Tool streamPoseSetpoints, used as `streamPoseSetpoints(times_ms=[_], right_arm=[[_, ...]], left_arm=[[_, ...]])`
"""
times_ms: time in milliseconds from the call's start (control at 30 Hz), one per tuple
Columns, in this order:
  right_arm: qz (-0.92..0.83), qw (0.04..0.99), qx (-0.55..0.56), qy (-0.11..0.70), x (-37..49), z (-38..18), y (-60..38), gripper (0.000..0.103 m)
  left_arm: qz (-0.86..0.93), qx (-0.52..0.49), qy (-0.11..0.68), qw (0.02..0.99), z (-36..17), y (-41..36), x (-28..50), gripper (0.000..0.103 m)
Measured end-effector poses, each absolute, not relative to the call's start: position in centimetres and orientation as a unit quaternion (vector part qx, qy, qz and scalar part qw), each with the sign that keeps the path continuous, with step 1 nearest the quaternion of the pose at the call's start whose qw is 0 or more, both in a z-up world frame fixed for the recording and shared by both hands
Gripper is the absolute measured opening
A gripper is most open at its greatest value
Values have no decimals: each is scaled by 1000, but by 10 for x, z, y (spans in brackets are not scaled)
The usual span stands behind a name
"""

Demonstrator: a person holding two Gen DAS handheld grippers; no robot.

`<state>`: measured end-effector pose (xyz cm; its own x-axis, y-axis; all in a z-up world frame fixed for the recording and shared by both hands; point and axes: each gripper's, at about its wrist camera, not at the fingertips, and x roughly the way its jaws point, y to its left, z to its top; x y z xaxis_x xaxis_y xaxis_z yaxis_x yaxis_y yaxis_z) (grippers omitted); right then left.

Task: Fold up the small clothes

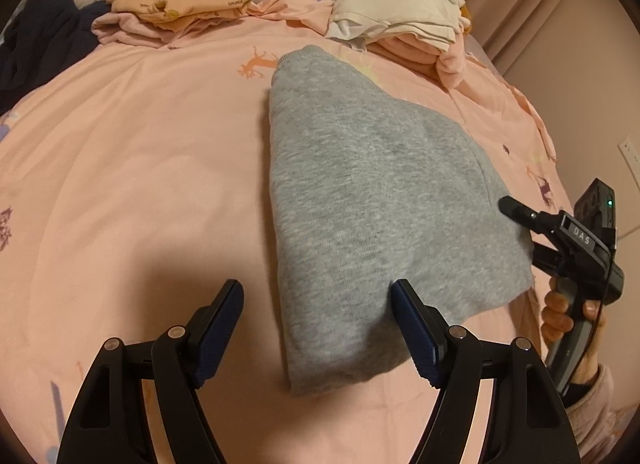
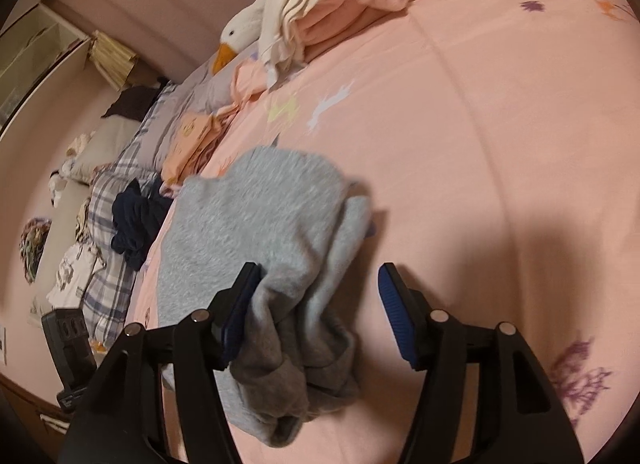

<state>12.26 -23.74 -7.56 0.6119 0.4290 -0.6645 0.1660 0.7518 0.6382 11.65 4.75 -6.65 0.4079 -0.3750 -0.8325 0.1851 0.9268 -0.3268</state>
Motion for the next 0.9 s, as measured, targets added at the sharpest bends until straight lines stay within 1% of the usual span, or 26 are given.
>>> streamPoseSetpoints(times_ms=[267,400,533,600,667,700,733,800,900], right_arm=[[27,843,345,411,103,-60,-261,62],[12,859,331,390,92,-45,-263,62],[48,890,269,364,82,-19,-241,62],[77,902,235,355,79,-8,-224,62],[107,907,206,352,79,-2,-208,60],[117,908,194,353,79,-1,-202,55],[126,909,178,355,82,-2,-195,49],[142,910,153,359,86,-6,-185,44],[149,901,131,385,96,-19,-174,35]], left_arm=[[-118,-83,501,854,-54,62,114,75],[-125,-90,478,865,-41,61,116,75],[-156,-77,449,877,-25,39,129,75],[-166,-78,447,875,-22,27,141,75],[-177,-82,445,874,-23,17,151,75],[-180,-79,439,877,-24,11,157,75],[-184,-73,436,878,-26,4,164,75],[-185,-65,440,876,-35,-6,178,75],[-172,-63,469,864,-53,-16,206,75]])
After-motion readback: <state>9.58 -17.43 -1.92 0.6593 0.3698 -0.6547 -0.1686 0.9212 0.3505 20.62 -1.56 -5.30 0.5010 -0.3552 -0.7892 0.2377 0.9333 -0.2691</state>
